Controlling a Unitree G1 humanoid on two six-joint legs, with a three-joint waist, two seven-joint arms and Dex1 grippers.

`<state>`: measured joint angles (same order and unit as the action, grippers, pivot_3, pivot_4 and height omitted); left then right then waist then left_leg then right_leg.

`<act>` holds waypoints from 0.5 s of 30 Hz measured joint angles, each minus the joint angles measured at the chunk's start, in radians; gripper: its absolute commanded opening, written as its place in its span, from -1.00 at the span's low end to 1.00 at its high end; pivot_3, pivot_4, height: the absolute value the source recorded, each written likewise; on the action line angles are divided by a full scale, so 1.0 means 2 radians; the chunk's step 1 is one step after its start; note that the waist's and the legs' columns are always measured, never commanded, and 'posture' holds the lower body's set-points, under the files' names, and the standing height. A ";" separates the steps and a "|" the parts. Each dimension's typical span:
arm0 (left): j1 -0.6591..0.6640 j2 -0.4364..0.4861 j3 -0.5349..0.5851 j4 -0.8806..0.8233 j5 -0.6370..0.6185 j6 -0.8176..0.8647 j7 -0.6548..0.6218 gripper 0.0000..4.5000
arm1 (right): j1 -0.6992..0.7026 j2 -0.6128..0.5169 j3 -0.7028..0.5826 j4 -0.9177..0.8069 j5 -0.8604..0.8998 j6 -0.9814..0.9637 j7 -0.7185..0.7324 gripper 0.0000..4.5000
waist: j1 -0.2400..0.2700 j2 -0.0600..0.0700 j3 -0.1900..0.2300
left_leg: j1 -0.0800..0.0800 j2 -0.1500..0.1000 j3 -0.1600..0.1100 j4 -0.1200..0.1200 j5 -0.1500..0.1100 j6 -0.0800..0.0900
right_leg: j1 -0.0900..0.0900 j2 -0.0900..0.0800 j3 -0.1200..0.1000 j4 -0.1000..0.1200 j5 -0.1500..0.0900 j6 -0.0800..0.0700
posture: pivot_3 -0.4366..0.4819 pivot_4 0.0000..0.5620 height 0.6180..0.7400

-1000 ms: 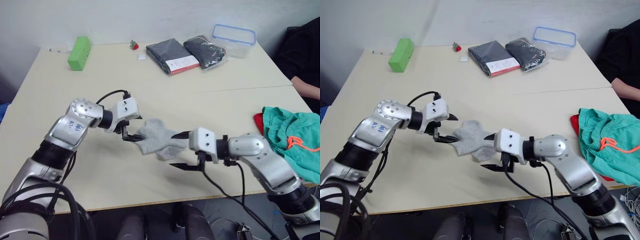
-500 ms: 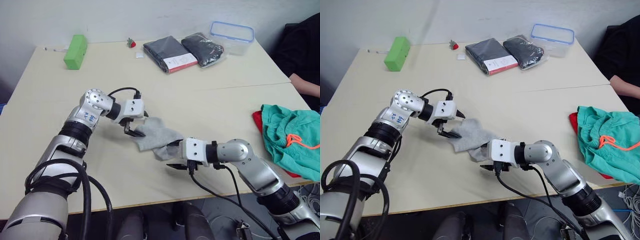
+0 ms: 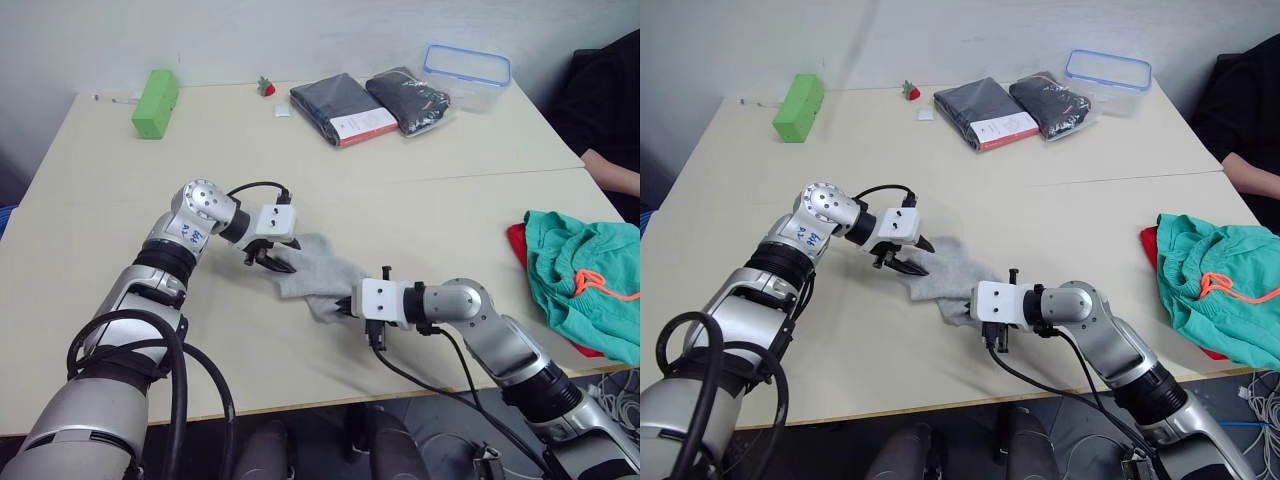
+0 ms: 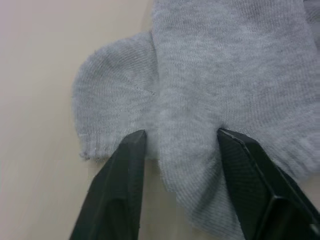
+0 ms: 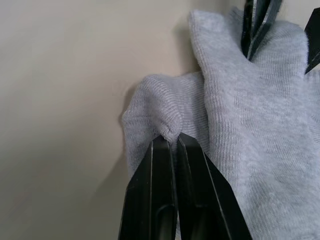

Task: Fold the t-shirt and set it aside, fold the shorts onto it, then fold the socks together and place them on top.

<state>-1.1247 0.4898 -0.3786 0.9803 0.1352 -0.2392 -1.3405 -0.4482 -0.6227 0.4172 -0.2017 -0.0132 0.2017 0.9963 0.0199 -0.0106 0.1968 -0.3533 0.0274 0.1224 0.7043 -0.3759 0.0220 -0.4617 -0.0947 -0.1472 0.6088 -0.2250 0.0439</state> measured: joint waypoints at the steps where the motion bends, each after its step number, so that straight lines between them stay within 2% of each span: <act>1: 0.006 0.002 0.002 -0.011 0.000 0.006 -0.007 -0.50 | 0.000 -0.003 -0.001 0.000 0.003 -0.006 0.008 -1.00 | 0.000 0.000 0.000 | 0.000 0.000 0.000 0.000 0.000 0.000 | 0.000 0.000 0.000 0.000 0.000 0.000 | -0.05 -0.47 1.00; 5: 0.045 0.021 0.009 -0.089 -0.007 0.039 -0.030 -0.99 | -0.003 -0.019 -0.003 0.010 0.016 -0.058 0.045 -1.00 | -0.002 0.000 0.000 | 0.000 0.000 0.000 0.000 0.000 0.000 | 0.000 0.000 0.000 0.000 0.000 0.000 | -0.05 -0.47 1.00; 9: 0.098 0.051 0.015 -0.198 -0.018 0.092 -0.051 -0.99 | -0.020 -0.033 -0.009 0.054 0.021 -0.129 0.081 -1.00 | -0.010 0.000 0.000 | 0.000 0.000 0.000 0.000 0.000 0.000 | 0.000 0.000 0.000 0.000 0.000 0.000 | -0.05 -0.47 1.00; 15: 0.216 0.124 0.020 -0.443 -0.041 0.262 -0.079 -0.99 | -0.049 -0.038 -0.014 0.133 0.039 -0.270 0.151 -1.00 | -0.017 0.000 0.000 | 0.001 0.001 0.000 0.000 0.000 -0.001 | 0.000 0.000 0.001 0.001 0.000 0.000 | -0.05 -0.47 1.00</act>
<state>-0.6934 0.7373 -0.3396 0.0940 0.0535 0.2858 -1.4984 -0.5456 -0.6997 0.3884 0.0637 0.0639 -0.3376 1.2981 -0.0134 -0.0104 0.1968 -0.3518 0.0290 0.1221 0.7041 -0.3761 0.0209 -0.4616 -0.0944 -0.1444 0.6103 -0.2255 0.0432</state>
